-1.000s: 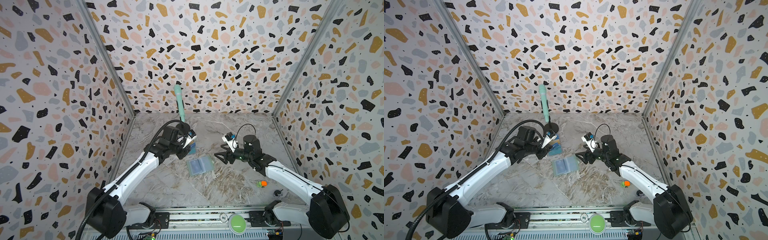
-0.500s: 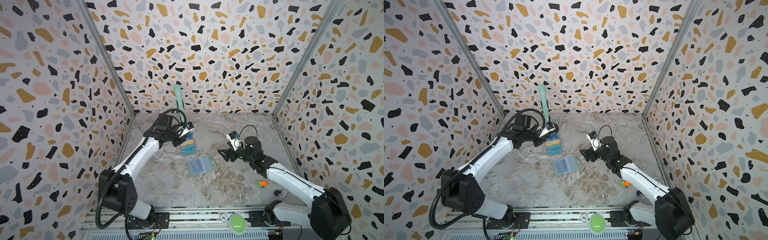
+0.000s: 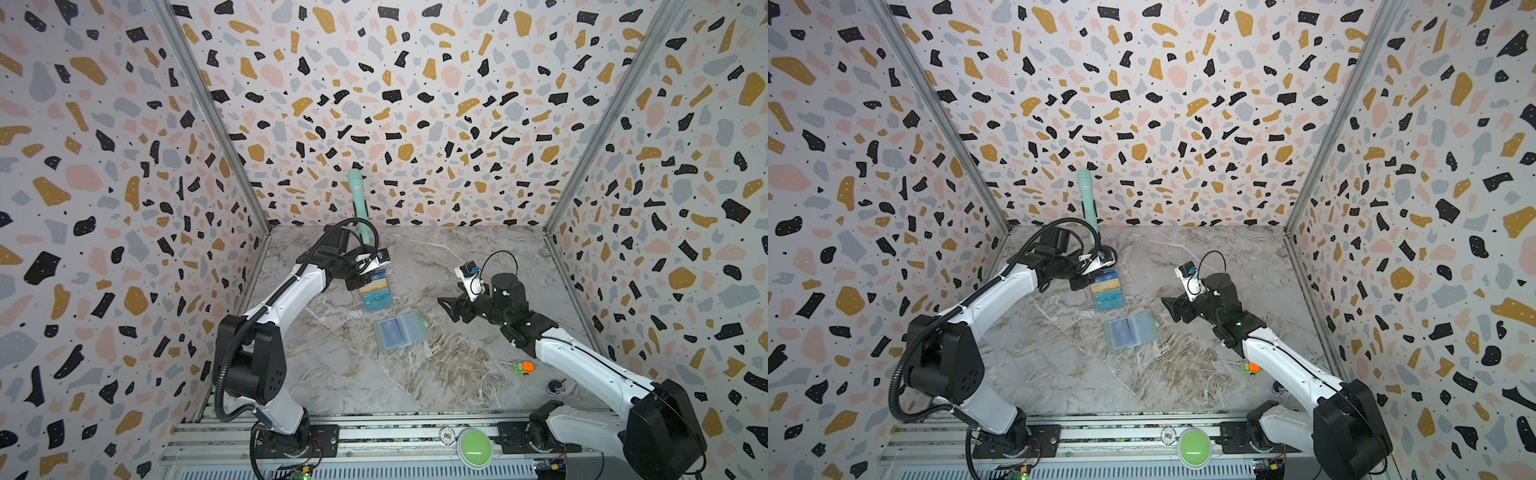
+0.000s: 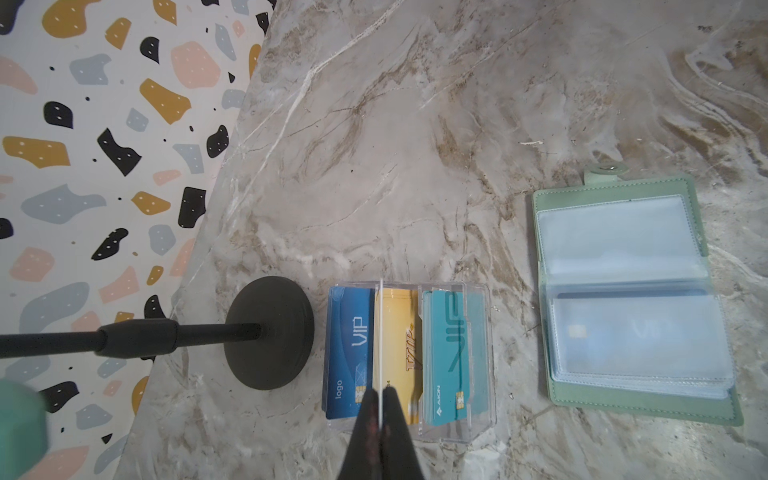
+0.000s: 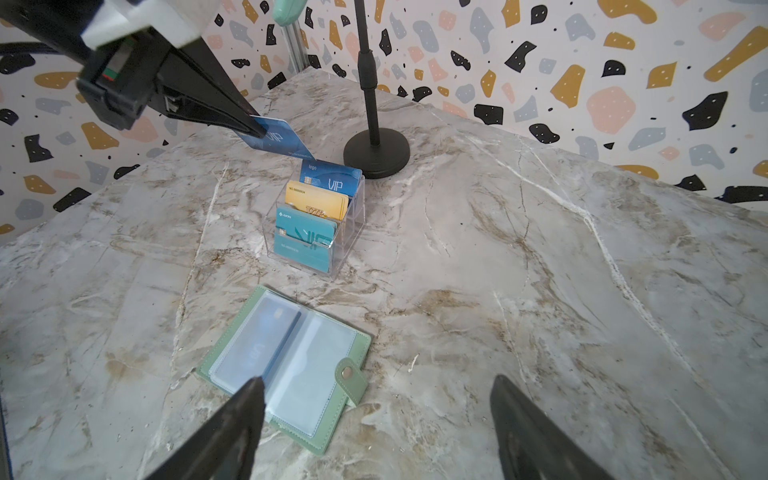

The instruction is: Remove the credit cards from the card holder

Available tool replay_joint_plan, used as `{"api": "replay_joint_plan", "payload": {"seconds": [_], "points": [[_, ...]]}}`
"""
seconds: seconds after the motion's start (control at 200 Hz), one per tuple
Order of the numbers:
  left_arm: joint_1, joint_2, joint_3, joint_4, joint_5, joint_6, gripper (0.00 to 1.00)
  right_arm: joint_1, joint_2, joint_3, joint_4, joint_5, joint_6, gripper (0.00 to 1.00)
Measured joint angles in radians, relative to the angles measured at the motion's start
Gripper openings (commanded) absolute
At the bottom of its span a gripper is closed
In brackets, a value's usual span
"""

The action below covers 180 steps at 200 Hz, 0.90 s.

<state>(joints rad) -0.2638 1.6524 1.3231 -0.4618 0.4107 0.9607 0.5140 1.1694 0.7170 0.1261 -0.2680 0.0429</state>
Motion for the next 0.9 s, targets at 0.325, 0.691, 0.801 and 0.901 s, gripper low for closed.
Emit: {"api": "replay_joint_plan", "payload": {"seconds": [0.325, 0.691, 0.801, 0.901], "points": [[0.012, 0.056, 0.0, 0.074, -0.004, -0.012, 0.0, 0.0, -0.009, -0.003, -0.013, 0.0, 0.0, 0.85], [0.027, 0.117, 0.0, 0.076, -0.002, -0.019, 0.0, 0.0, -0.033, -0.019, -0.013, -0.008, 0.0, 0.85], [0.028, 0.137, 0.009, 0.075, 0.0, -0.024, 0.0, 0.0, -0.041, -0.021, -0.014, -0.01, 0.0, 0.85], [0.028, 0.154, 0.019, 0.082, 0.0, -0.029, 0.0, 0.0, -0.045, -0.023, -0.014, -0.012, 0.0, 0.85]]}}
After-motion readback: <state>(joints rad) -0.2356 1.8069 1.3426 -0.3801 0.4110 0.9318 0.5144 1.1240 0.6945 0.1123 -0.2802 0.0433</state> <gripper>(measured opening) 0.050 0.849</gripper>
